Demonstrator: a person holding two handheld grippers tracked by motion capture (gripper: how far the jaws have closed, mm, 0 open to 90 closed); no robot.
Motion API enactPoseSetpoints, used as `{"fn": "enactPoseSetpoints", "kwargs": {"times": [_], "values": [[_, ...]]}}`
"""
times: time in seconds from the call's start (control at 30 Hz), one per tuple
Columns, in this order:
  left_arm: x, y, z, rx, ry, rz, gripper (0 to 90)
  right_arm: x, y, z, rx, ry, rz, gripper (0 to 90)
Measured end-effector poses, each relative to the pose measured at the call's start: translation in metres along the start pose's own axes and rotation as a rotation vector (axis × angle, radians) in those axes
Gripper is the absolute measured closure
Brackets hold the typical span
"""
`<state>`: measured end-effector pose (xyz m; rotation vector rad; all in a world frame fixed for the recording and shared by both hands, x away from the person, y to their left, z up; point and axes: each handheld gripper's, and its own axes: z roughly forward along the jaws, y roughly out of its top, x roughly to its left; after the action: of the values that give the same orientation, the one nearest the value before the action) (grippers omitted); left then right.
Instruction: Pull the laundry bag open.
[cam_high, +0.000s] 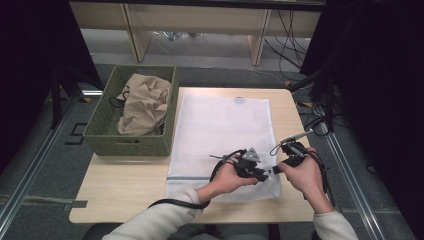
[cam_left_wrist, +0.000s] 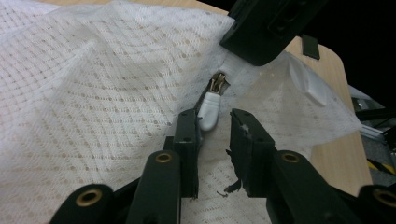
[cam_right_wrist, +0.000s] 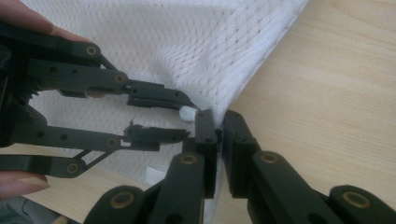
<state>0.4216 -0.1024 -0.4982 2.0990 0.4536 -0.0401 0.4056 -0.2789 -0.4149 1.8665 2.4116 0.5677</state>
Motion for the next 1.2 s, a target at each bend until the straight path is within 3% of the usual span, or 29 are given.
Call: {"fn": "enactPoseSetpoints", "kwargs": {"times": [0.23,0.27,0.37,0.4,0.47,0.5,0.53,0.67,0.9,1.07,1.13,1.17,1.2], "values": [[-0.0008,0.0015,-0.0021,-0.021,-0.031,-0.031,75.1,-0.0017,-0.0001,0.0010,-0.019,-0.003,-0.018,86.4],[-0.0004,0.0020,-0.0017,-0.021,-0.050,-0.033,75.1,-0.0015,-0.0001,0.0010,-0.018,-0.001,-0.018,86.4],[-0.0006,0.0018,0.0007,-0.013,-0.039,-0.043,76.1,0.0000,0.0002,0.0008,-0.005,-0.004,-0.002,86.4],[-0.0017,0.0014,0.0020,-0.022,-0.042,-0.066,76.7,0.0001,0.0001,0.0008,-0.007,-0.006,-0.006,86.4],[-0.0012,0.0023,0.0018,-0.022,-0.046,-0.062,78.7,-0.0003,-0.0001,0.0011,-0.016,-0.001,-0.023,86.4],[-0.0017,0.0029,0.0025,-0.026,-0.054,-0.072,79.0,0.0013,-0.0003,0.0003,0.001,0.001,0.006,86.4],[-0.0011,0.0039,0.0017,-0.011,-0.035,-0.063,80.5,-0.0009,0.0000,0.0013,-0.013,0.000,-0.021,86.4],[0.0001,0.0043,0.0017,0.000,-0.021,-0.068,82.6,0.0000,-0.0001,0.0007,-0.005,-0.002,-0.005,86.4],[0.0002,0.0064,-0.0002,0.010,-0.022,-0.069,85.2,0.0005,0.0000,-0.0003,-0.006,0.003,0.003,86.4],[0.0011,0.0063,-0.0027,0.023,-0.026,-0.072,86.3,-0.0025,-0.0003,0.0023,-0.021,0.001,-0.027,86.4],[0.0009,0.0064,-0.0027,0.024,-0.027,-0.072,86.4,-0.0020,-0.0002,0.0024,-0.018,0.002,-0.018,86.4],[0.0006,0.0066,-0.0030,0.030,-0.019,-0.062,86.5,0.0012,-0.0005,0.0026,-0.006,-0.006,0.026,86.4],[-0.0005,0.0065,-0.0028,0.038,-0.019,-0.068,86.5,0.0005,-0.0006,0.0031,-0.011,-0.001,0.004,86.4]]}}
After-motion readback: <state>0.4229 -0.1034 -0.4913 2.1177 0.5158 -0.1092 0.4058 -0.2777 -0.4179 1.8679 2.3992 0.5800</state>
